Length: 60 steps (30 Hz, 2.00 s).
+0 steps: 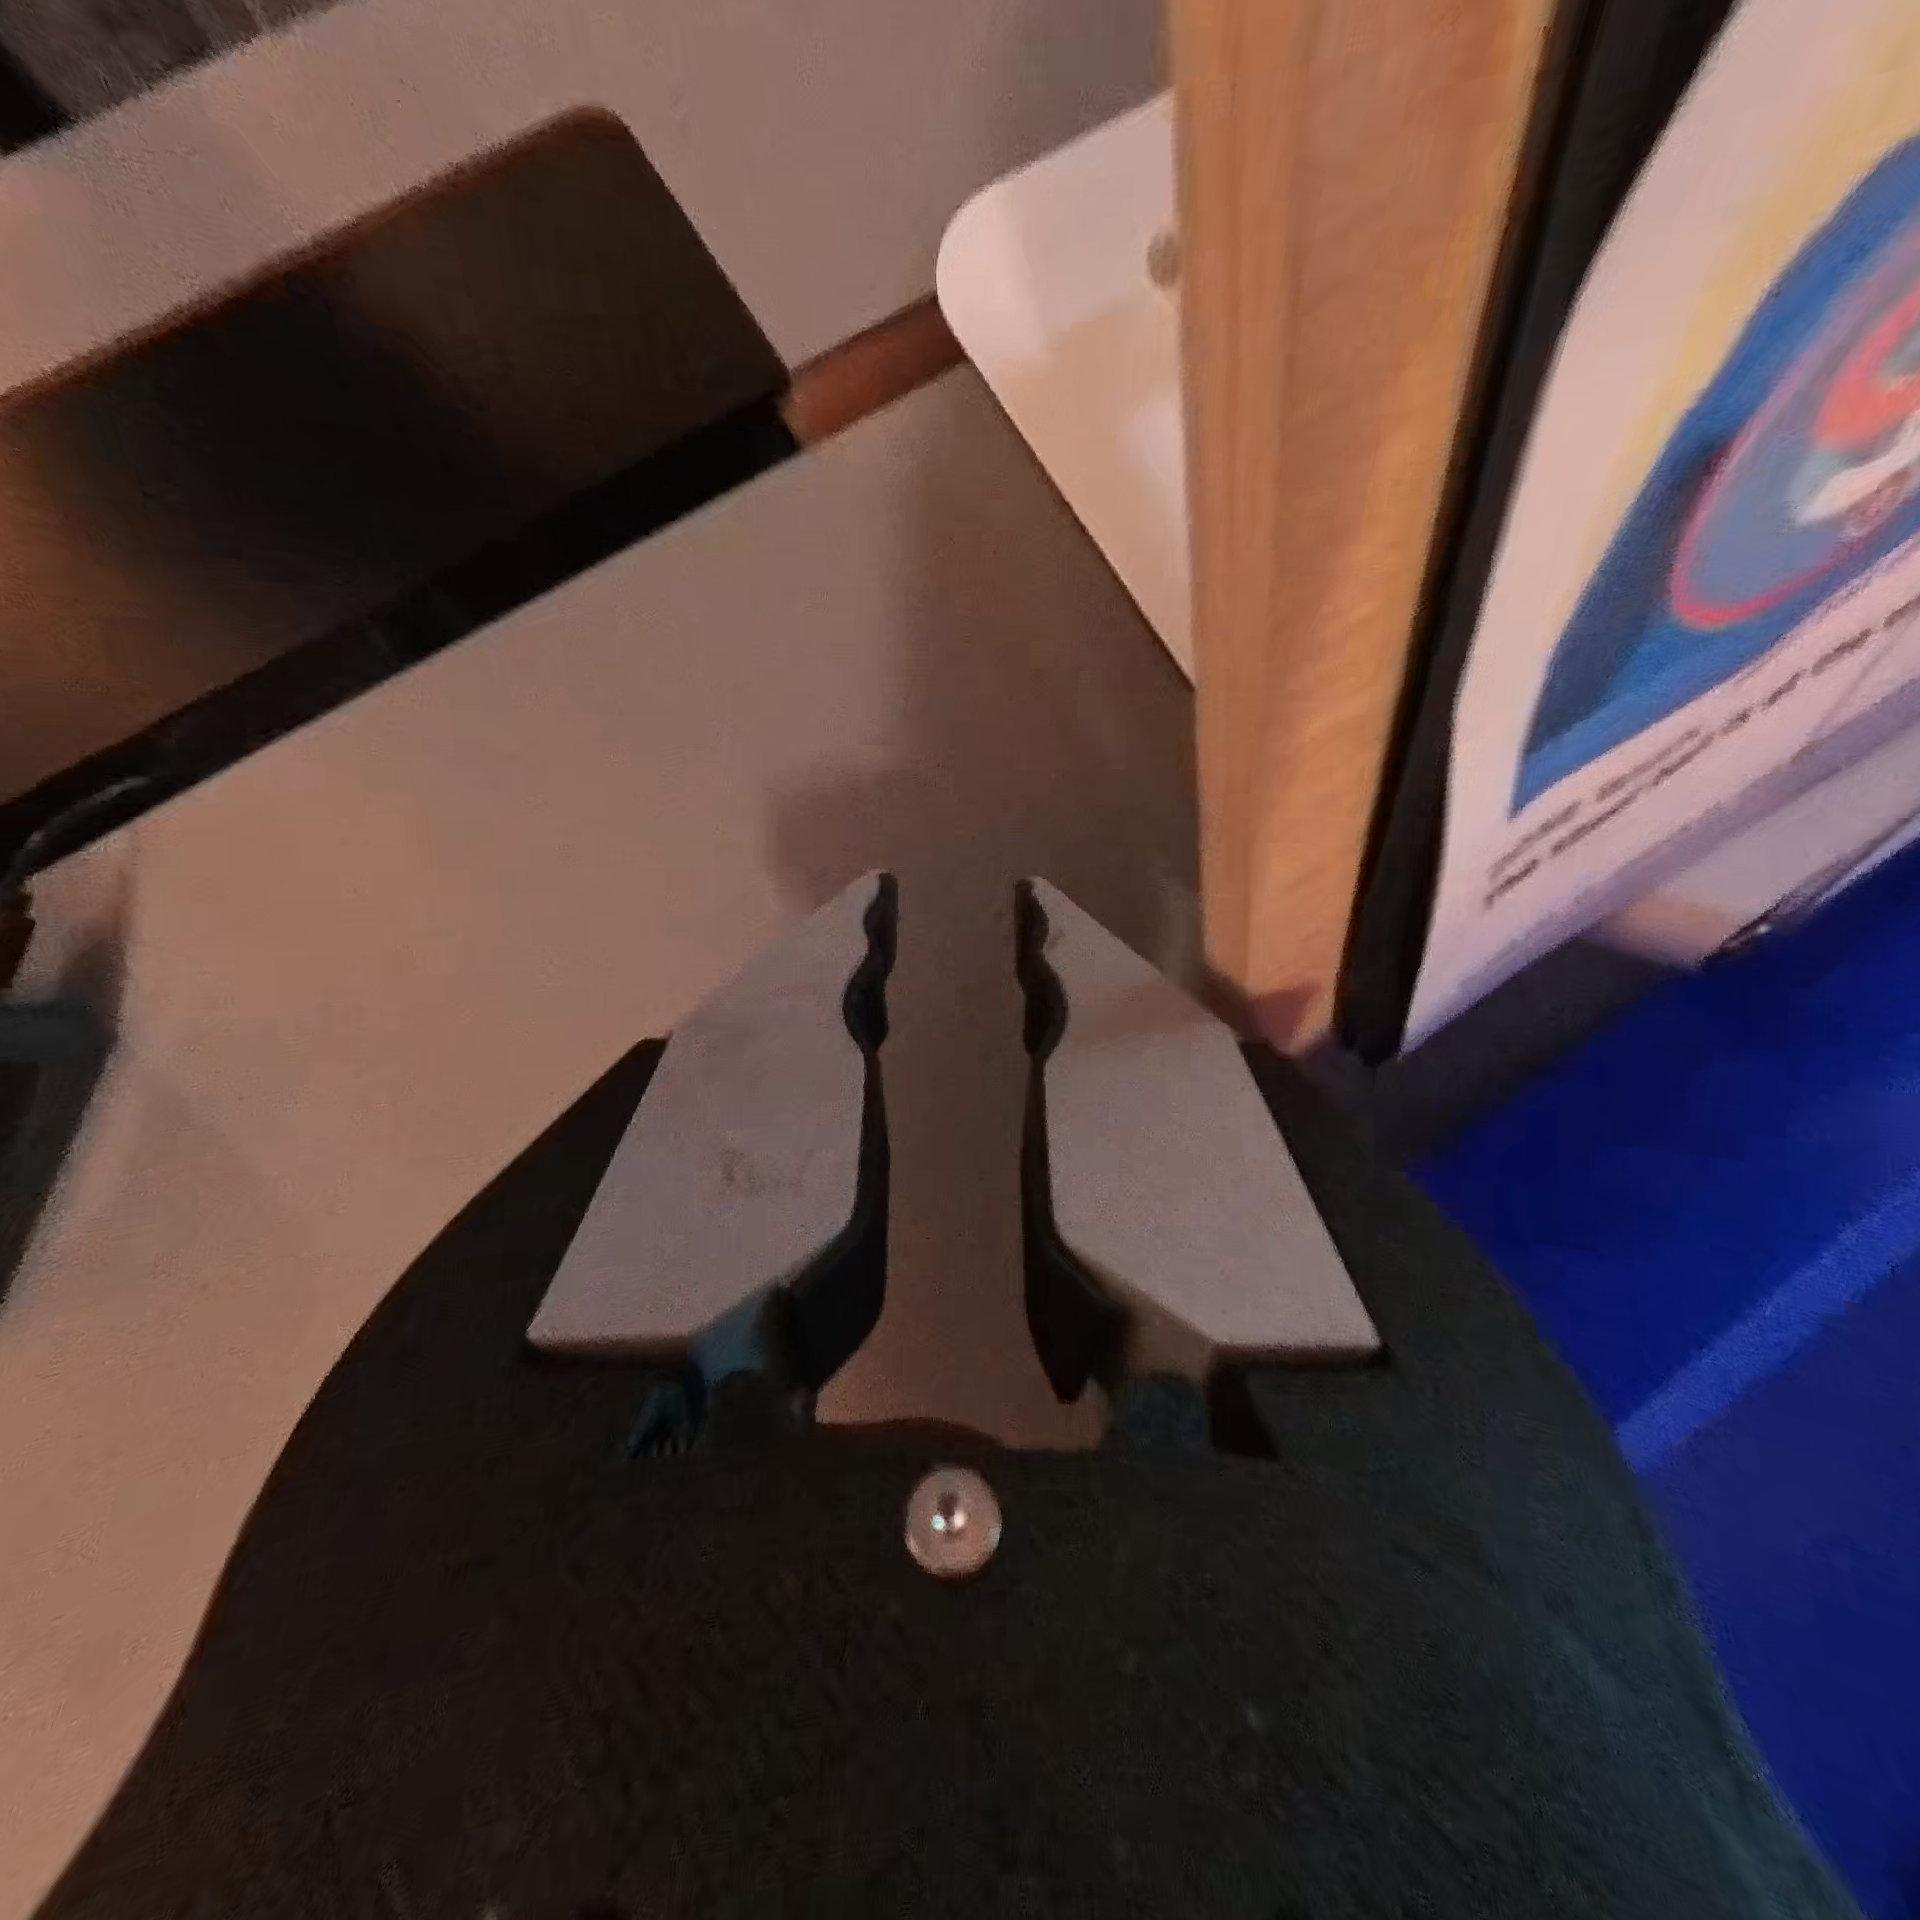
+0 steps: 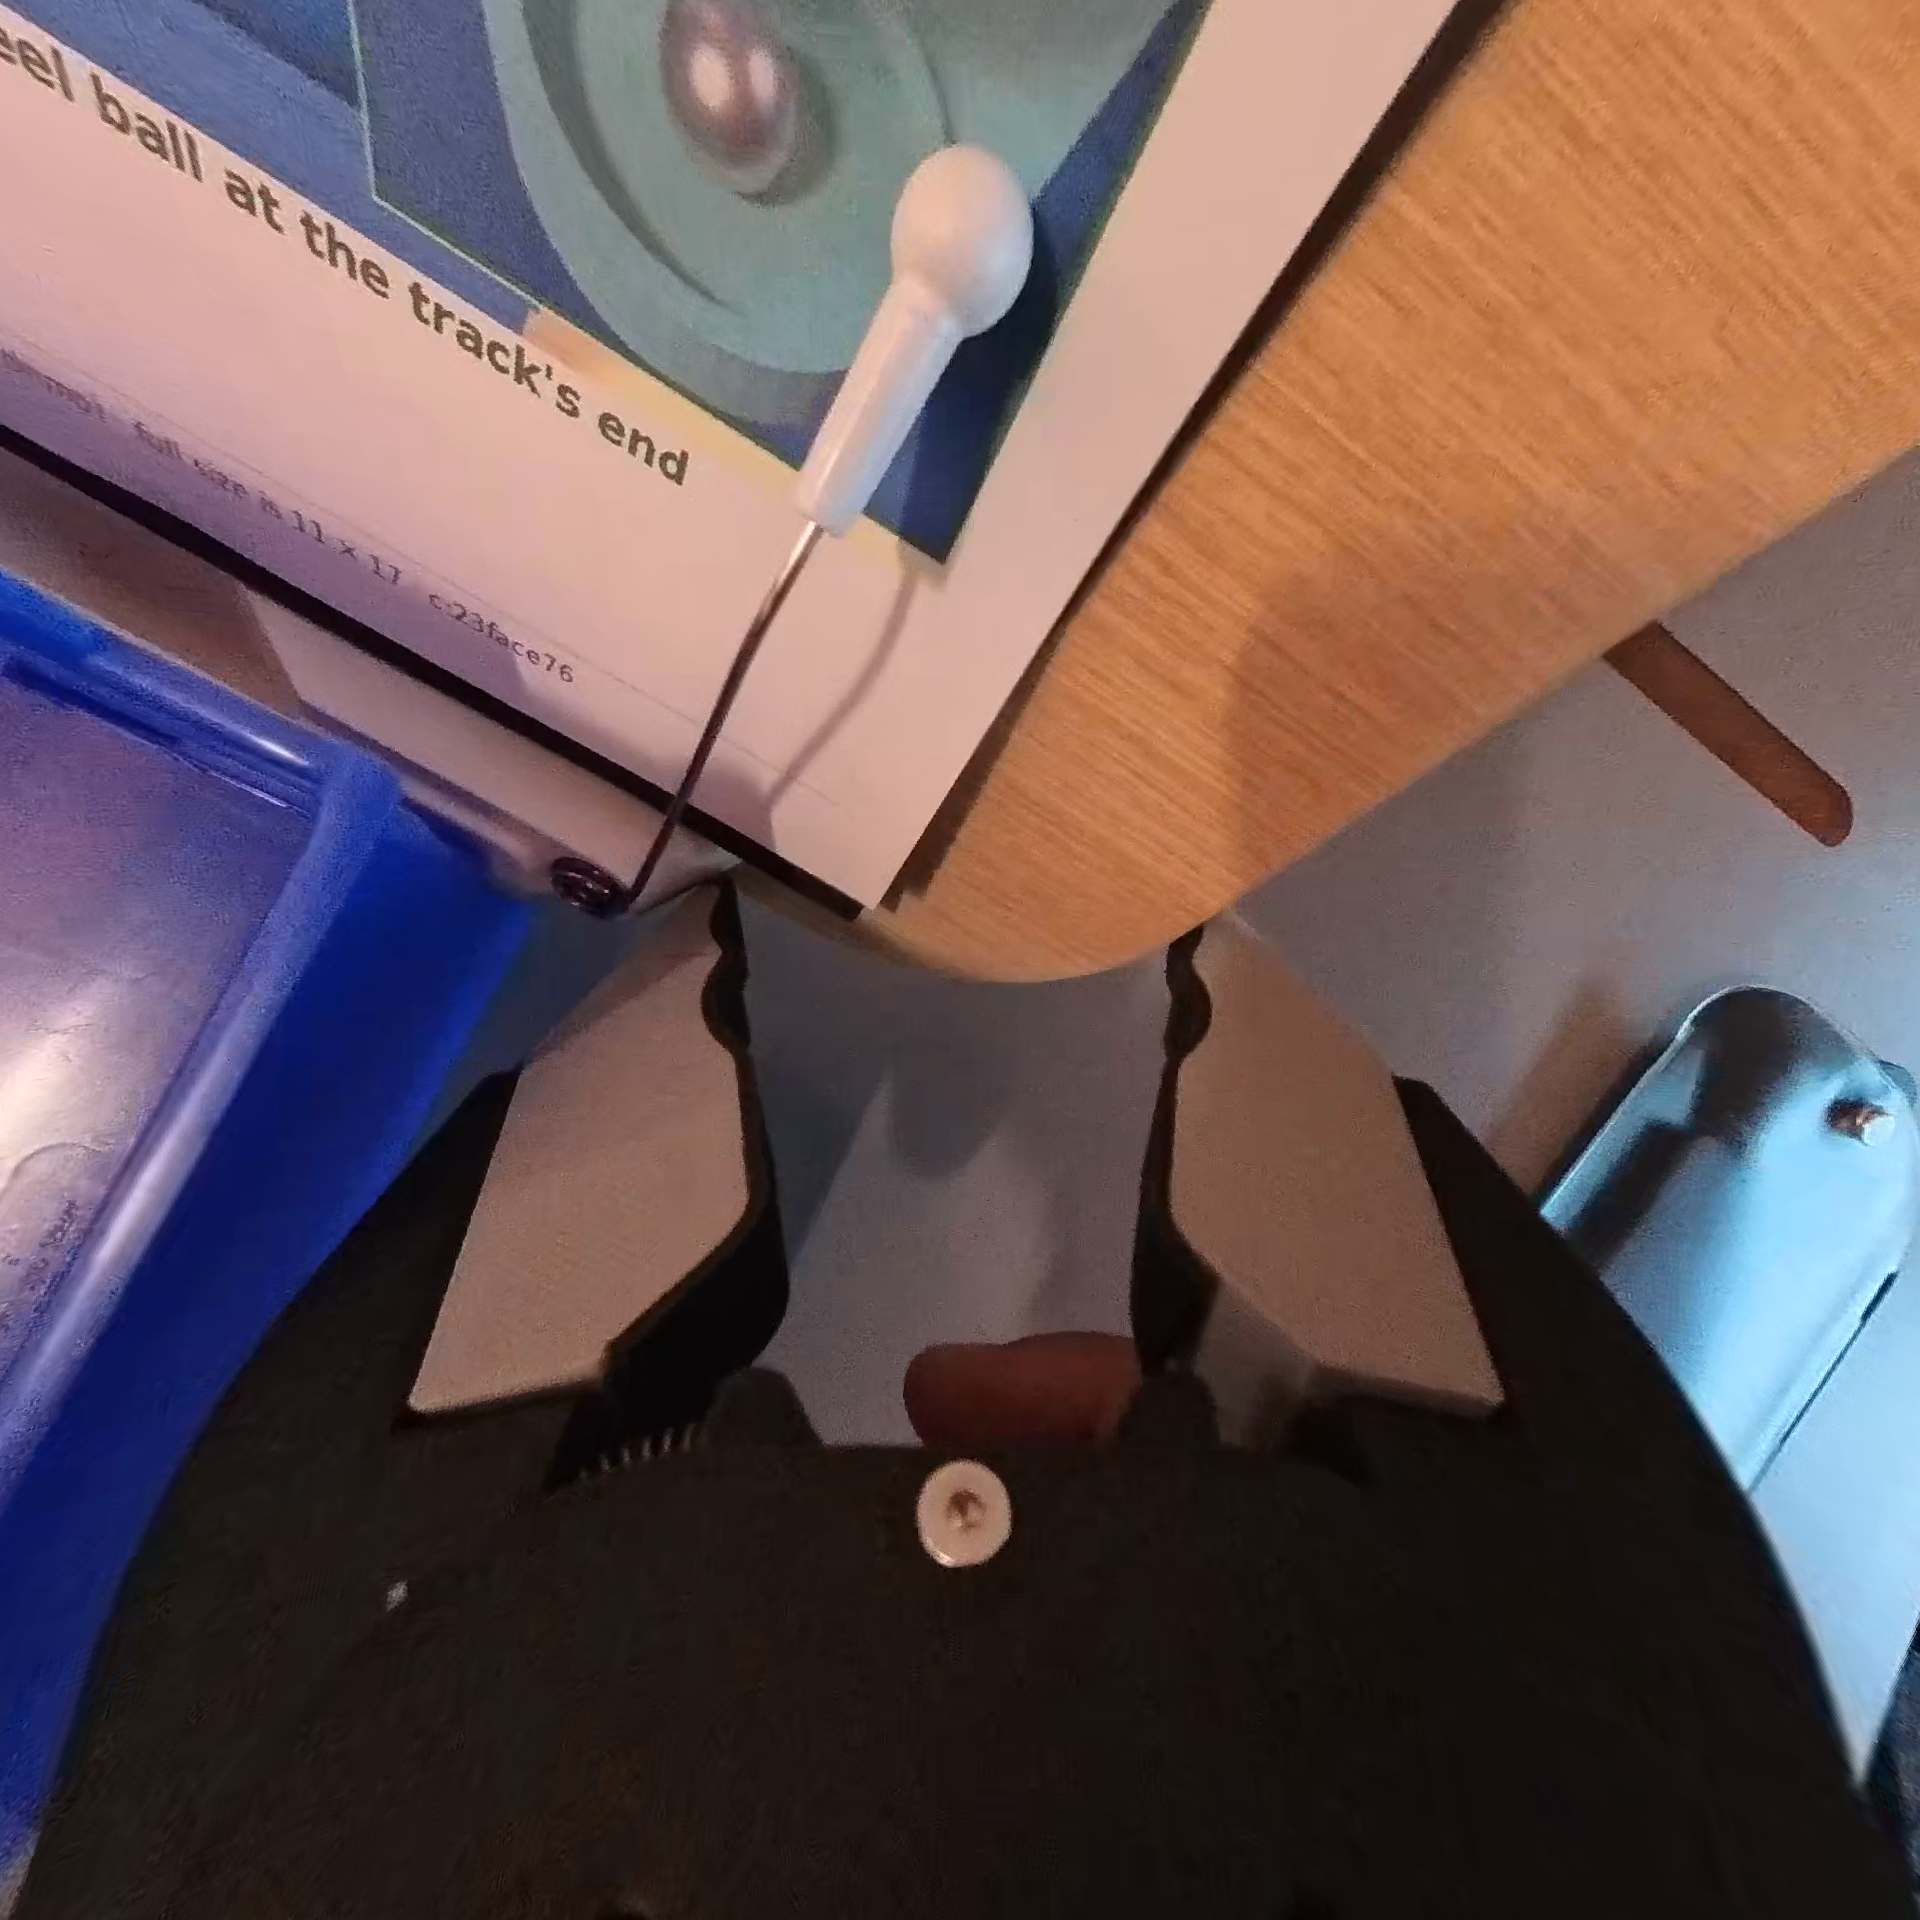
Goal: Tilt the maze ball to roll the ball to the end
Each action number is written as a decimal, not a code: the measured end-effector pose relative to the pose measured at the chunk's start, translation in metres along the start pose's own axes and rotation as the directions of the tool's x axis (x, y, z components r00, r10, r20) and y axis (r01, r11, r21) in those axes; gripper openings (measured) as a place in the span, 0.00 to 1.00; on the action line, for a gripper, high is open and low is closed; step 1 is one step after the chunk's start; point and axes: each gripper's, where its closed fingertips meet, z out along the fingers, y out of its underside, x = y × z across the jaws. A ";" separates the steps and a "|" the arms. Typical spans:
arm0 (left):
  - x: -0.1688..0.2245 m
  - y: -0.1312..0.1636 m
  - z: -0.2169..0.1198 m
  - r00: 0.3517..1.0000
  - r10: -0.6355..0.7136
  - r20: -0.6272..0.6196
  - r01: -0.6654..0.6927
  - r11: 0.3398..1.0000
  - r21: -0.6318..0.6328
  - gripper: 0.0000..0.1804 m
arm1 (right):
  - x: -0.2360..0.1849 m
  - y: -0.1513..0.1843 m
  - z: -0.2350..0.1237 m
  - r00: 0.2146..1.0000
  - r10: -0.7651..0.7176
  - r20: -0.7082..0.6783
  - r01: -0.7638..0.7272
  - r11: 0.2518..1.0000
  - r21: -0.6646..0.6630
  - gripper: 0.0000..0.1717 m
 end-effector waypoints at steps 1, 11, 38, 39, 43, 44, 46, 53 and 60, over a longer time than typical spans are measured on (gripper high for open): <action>-0.005 0.007 0.000 1.000 0.000 0.010 0.000 1.000 -0.030 0.11 | -0.001 0.001 0.001 1.000 0.010 0.011 -0.010 1.000 0.005 0.45; 0.009 -0.034 -0.058 0.954 -0.116 -0.277 0.174 0.965 0.197 0.28 | -0.003 0.006 0.003 0.998 0.054 0.045 -0.054 0.999 -0.002 0.44; -0.002 -0.041 -0.032 0.997 -0.069 -0.018 0.072 0.977 0.200 0.16 | -0.002 -0.011 0.016 0.994 0.110 -0.003 -0.109 0.993 0.036 0.45; -0.002 -0.041 -0.035 0.997 -0.075 -0.034 0.080 0.975 0.209 0.17 | 0.001 -0.006 0.017 0.995 0.093 -0.025 -0.093 0.996 0.018 0.45; -0.004 -0.038 -0.061 0.988 -0.092 -0.121 0.115 0.972 0.203 0.23 | 0.022 0.026 0.006 0.995 0.054 -0.079 -0.062 0.993 -0.101 0.47; 0.000 -0.031 -0.069 0.984 -0.082 -0.161 0.110 0.979 0.171 0.25 | 0.028 0.034 -0.003 0.994 0.078 -0.077 -0.087 0.989 -0.120 0.47; 0.005 -0.015 -0.082 0.978 -0.057 -0.202 0.078 0.992 0.098 0.30 | 0.040 0.044 -0.026 0.985 0.153 -0.080 -0.162 0.979 -0.122 0.45; 0.032 -0.006 -0.075 0.972 0.030 -0.235 -0.023 0.999 0.033 0.26 | -0.030 -0.009 -0.086 0.967 0.076 0.245 -0.106 0.988 0.111 0.51; 0.029 -0.030 -0.054 0.998 0.067 -0.020 -0.065 0.996 0.068 0.19 | -0.037 -0.002 -0.061 0.992 0.025 0.126 -0.020 0.999 -0.039 0.45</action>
